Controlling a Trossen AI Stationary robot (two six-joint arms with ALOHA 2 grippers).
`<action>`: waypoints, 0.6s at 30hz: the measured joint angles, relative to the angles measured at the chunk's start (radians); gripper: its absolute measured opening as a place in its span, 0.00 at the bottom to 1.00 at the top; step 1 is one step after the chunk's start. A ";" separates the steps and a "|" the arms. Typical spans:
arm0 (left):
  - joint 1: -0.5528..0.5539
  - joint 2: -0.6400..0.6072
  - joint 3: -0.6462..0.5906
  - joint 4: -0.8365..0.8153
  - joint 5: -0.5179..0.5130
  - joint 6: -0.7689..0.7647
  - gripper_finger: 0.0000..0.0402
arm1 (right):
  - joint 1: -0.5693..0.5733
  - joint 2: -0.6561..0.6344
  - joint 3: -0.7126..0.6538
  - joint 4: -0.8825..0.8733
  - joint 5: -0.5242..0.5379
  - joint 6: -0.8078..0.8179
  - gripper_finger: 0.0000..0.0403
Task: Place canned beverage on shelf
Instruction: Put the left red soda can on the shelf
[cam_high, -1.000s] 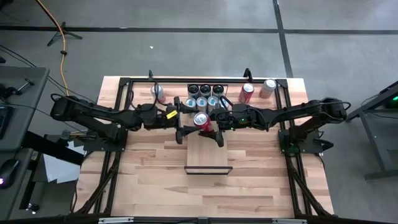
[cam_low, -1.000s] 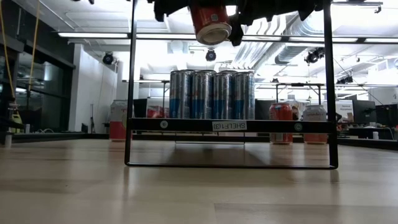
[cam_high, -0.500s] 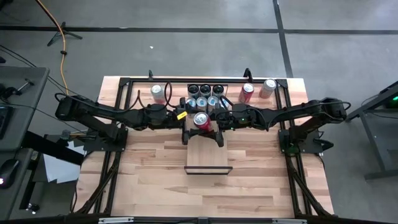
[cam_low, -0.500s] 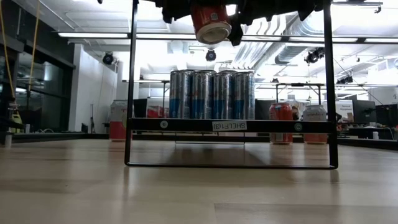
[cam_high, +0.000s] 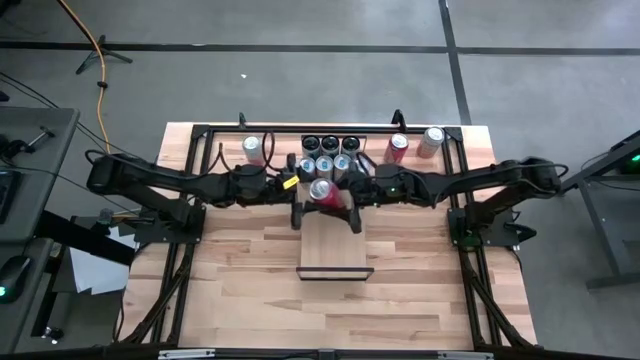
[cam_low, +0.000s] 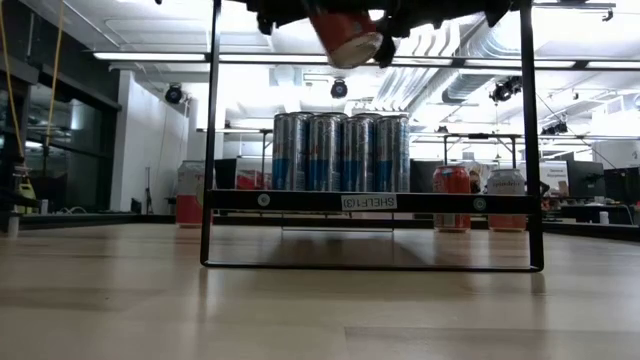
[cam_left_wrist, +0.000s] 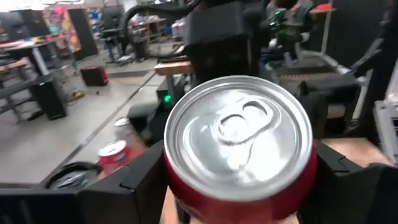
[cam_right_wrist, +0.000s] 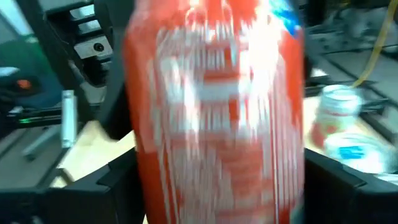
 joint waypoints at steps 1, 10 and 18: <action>0.007 -0.011 0.000 -0.016 -0.002 0.005 0.55 | -0.005 -0.017 0.000 -0.025 0.013 -0.007 0.74; 0.052 -0.062 -0.002 -0.164 0.016 0.034 0.39 | -0.011 -0.171 -0.004 -0.253 0.094 -0.025 0.74; 0.042 -0.047 -0.003 -0.069 -0.011 0.035 0.19 | -0.021 -0.184 -0.011 -0.242 0.165 -0.037 0.74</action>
